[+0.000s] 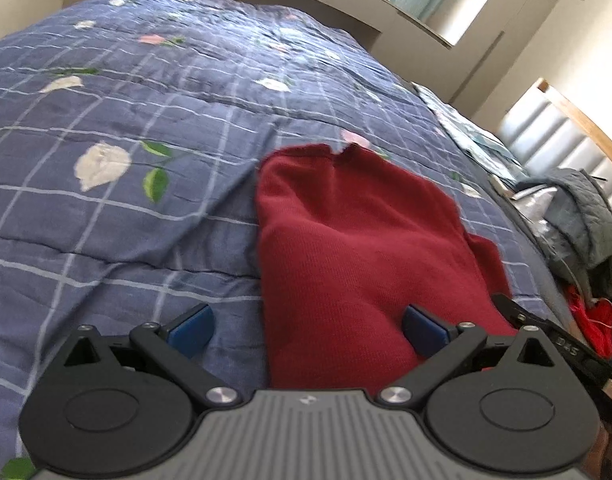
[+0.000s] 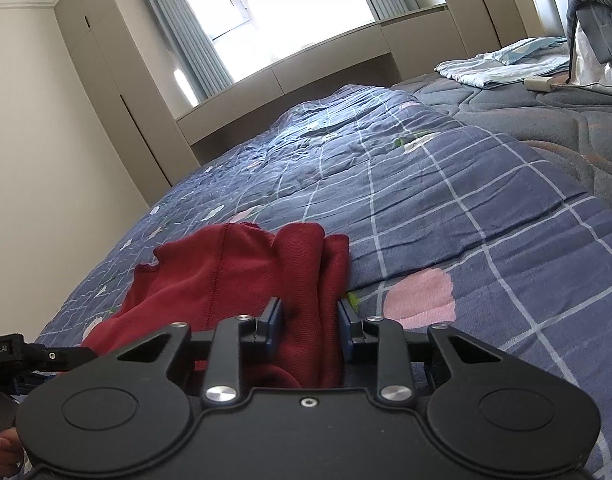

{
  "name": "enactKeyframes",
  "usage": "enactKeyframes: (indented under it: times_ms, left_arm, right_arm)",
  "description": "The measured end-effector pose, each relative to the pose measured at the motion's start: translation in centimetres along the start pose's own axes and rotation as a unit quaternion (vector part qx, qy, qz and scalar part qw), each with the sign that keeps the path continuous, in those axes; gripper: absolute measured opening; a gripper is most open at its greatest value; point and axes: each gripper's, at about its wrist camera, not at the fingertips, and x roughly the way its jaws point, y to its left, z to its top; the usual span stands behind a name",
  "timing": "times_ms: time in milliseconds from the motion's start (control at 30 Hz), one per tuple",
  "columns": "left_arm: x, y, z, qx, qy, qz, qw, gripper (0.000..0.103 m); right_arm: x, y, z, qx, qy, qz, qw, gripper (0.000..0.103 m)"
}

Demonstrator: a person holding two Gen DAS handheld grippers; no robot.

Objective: Fold small clothes

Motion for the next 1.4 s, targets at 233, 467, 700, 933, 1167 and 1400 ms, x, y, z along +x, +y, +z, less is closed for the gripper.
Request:
enactKeyframes:
  times_ms: [233,467,700,933,1167,1400]
  left_arm:
    - [0.3,-0.5,0.3,-0.031,0.025,-0.022,0.999,0.077]
    - [-0.3,-2.5,0.9,0.004,0.028,0.014,0.9995,0.055]
    - [-2.2,-4.8,1.2,0.054,-0.003,0.027,0.9982,0.032]
    - [-5.2,-5.5,2.1,0.073,-0.043,0.011,0.9963,0.03]
    - [-9.4,-2.3,3.0,0.069,-0.082,0.038,0.9935,0.03]
    - [-13.7,4.2,3.7,0.04,-0.099,0.086,0.9905,0.03]
  right_arm:
    - [0.0,0.0,0.0,0.0,0.0,0.0,1.0,0.031]
    - [0.0,0.2,0.0,-0.007,-0.001,-0.007,1.0,0.027]
    - [-0.7,1.0,0.6,0.003,-0.006,-0.003,1.0,0.013]
    - [-2.4,5.3,2.5,-0.057,-0.03,-0.008,0.998,0.012]
    - [-1.5,11.6,3.5,-0.118,-0.032,0.02,0.992,0.012]
    - [1.3,19.1,2.0,-0.151,-0.011,0.065,0.986,0.012]
